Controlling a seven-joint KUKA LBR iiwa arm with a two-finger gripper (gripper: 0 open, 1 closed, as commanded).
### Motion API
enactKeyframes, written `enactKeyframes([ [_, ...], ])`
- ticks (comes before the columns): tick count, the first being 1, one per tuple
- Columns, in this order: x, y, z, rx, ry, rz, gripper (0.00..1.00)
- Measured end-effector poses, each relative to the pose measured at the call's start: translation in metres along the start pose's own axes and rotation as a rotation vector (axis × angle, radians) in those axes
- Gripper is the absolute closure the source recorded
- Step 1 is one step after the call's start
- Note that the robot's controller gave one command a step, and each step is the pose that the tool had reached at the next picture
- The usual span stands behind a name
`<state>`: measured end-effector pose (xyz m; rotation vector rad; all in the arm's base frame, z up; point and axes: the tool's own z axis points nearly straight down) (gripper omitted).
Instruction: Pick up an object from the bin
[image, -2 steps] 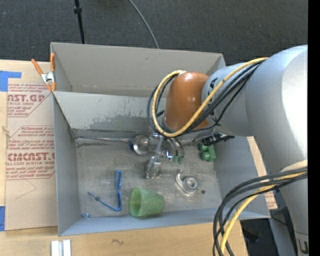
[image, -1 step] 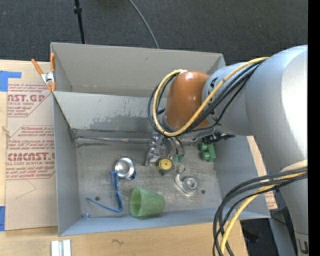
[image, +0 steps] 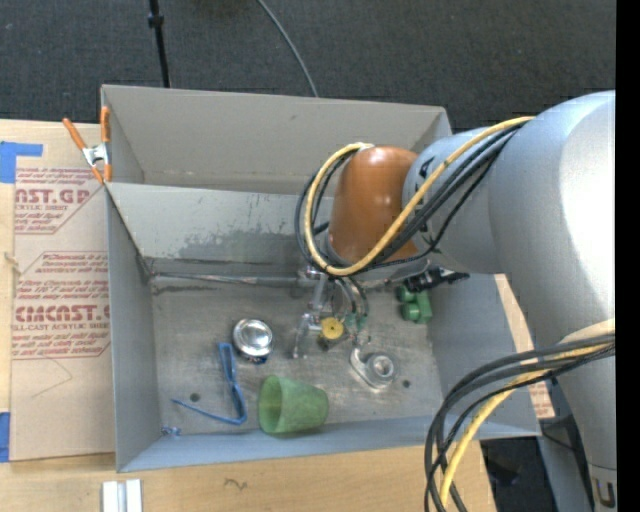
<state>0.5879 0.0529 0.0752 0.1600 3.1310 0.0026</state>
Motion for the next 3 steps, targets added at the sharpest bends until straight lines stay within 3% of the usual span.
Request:
enactKeyframes([
  [1,-0.010,-0.079,0.002,0.000,0.000,0.079,0.00],
  [2,-0.009,-0.075,0.001,0.001,0.008,0.072,1.00],
  [3,0.001,-0.049,-0.169,0.001,-0.003,-0.158,1.00],
])
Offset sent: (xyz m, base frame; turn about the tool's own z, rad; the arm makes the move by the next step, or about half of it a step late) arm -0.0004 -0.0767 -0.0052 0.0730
